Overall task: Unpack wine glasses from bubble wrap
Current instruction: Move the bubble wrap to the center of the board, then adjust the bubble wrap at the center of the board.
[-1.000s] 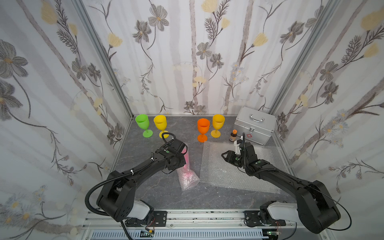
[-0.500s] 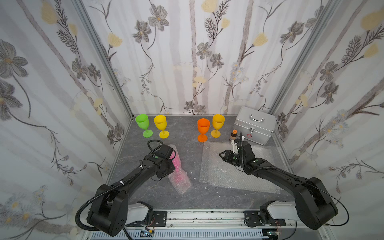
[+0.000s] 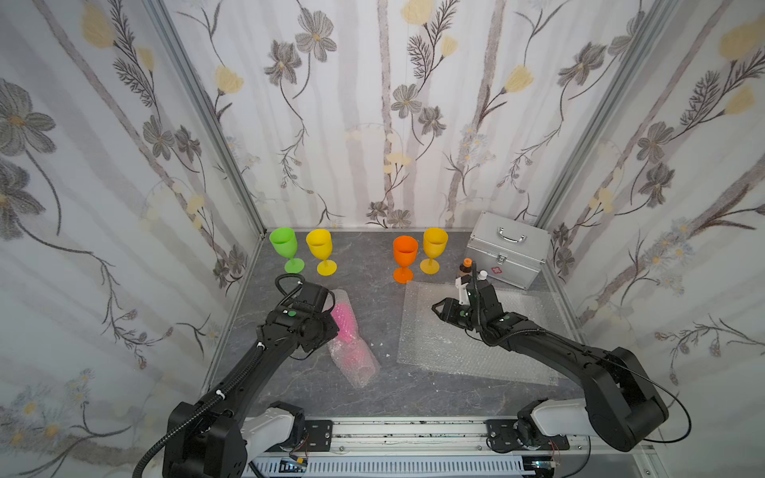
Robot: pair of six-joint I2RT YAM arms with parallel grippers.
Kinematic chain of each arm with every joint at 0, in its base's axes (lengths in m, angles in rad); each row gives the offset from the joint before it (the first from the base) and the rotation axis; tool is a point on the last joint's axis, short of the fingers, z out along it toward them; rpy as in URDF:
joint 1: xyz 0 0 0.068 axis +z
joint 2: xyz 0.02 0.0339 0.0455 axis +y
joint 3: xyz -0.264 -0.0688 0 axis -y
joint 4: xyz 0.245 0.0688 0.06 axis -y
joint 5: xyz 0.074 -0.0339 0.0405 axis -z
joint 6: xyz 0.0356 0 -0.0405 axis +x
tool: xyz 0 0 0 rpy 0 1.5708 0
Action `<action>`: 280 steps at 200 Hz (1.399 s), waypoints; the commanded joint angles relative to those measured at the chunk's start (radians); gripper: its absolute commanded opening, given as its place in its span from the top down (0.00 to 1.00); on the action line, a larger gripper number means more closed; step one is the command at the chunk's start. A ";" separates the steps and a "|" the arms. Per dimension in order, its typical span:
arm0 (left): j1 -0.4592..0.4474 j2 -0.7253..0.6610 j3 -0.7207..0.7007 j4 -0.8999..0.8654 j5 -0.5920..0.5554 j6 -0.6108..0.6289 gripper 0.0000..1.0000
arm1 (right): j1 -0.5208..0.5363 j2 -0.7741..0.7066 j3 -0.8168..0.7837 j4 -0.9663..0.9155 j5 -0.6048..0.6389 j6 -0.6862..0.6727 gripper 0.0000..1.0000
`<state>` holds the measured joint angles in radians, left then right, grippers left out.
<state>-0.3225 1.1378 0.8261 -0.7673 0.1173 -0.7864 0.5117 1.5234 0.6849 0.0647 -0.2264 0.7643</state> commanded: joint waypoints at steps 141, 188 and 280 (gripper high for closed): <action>-0.181 0.221 0.003 0.051 0.073 0.082 0.63 | 0.048 0.040 0.045 0.015 0.019 -0.006 0.52; -0.181 0.218 -0.004 0.071 0.063 0.092 0.89 | 0.058 0.046 0.048 0.012 0.020 -0.005 0.52; -0.205 0.032 -0.058 0.270 0.139 0.166 1.00 | 0.116 0.120 0.135 0.024 -0.052 -0.002 0.52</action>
<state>-0.5137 1.2167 0.7700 -0.6006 0.2344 -0.6559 0.6182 1.6238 0.7959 0.0631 -0.2222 0.7555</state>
